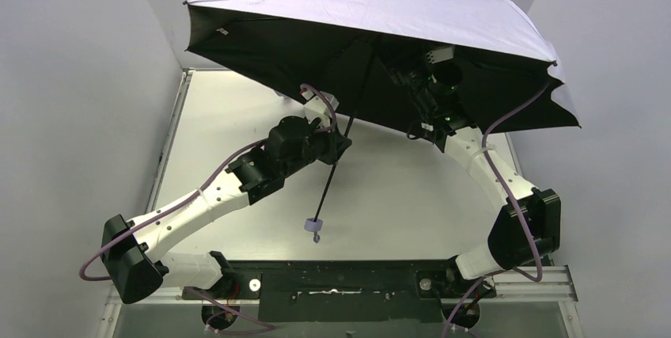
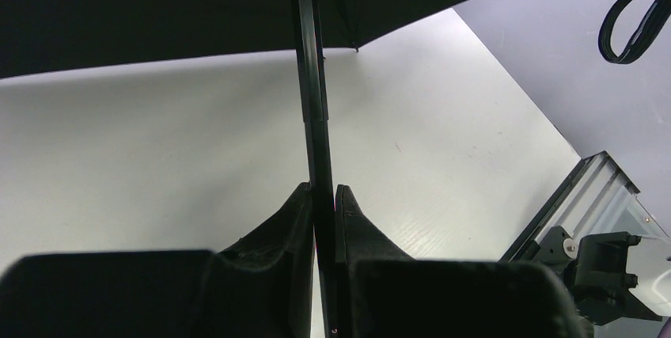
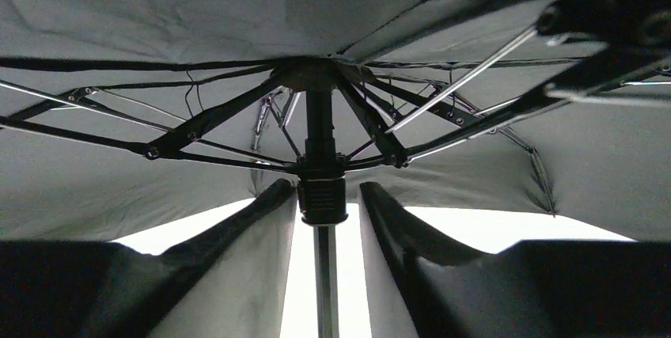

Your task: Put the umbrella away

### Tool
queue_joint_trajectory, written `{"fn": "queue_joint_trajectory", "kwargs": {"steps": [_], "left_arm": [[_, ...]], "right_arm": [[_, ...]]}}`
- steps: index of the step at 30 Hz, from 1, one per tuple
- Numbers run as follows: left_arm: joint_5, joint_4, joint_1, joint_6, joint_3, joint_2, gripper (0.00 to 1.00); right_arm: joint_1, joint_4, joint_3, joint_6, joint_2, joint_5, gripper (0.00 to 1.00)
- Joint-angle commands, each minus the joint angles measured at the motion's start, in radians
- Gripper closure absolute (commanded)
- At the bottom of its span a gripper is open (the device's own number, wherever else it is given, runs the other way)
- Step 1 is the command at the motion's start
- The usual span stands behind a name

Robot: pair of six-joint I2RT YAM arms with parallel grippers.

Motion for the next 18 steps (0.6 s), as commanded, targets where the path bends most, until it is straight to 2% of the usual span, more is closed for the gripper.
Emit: {"fn": "queue_joint_trajectory", "kwargs": {"steps": [1, 3, 9, 14, 18], "left_arm": [[0.043, -0.138, -0.009, 0.077, -0.027, -0.016, 1.0], [0.041, -0.137, -0.009, 0.076, -0.027, -0.016, 1.0], [0.015, -0.121, -0.006, 0.072, 0.008, -0.005, 1.0], [-0.014, -0.096, 0.029, 0.075, 0.091, 0.026, 1.0], [-0.009, -0.076, 0.083, 0.073, 0.137, 0.04, 1.0]], "right_arm": [[-0.061, 0.138, 0.087, 0.008, 0.004, 0.044, 0.75], [-0.061, 0.137, 0.09, -0.003, 0.009, 0.03, 0.99], [-0.015, 0.115, -0.005, -0.03, -0.038, -0.007, 1.0], [0.142, 0.032, -0.204, -0.085, -0.157, 0.018, 1.0], [0.28, -0.014, -0.376, -0.1, -0.262, 0.114, 1.0]]}}
